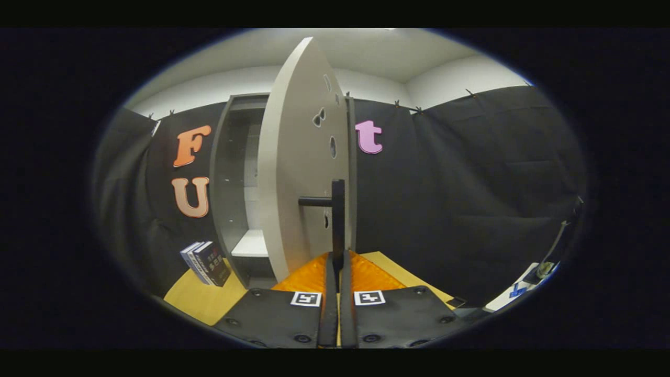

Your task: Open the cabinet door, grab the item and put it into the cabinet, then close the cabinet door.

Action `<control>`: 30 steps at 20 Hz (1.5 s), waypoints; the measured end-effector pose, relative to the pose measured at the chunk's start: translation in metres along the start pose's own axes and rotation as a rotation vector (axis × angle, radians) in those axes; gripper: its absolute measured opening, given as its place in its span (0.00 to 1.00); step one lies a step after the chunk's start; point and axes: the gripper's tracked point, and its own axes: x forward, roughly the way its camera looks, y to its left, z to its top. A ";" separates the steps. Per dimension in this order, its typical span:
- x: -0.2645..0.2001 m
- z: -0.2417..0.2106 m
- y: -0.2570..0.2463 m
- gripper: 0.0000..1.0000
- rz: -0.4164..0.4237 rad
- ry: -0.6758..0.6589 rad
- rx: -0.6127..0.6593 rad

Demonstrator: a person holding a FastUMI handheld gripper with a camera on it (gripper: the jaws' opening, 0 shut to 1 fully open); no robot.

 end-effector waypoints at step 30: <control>0.047 -0.075 0.042 0.46 0.072 0.056 0.030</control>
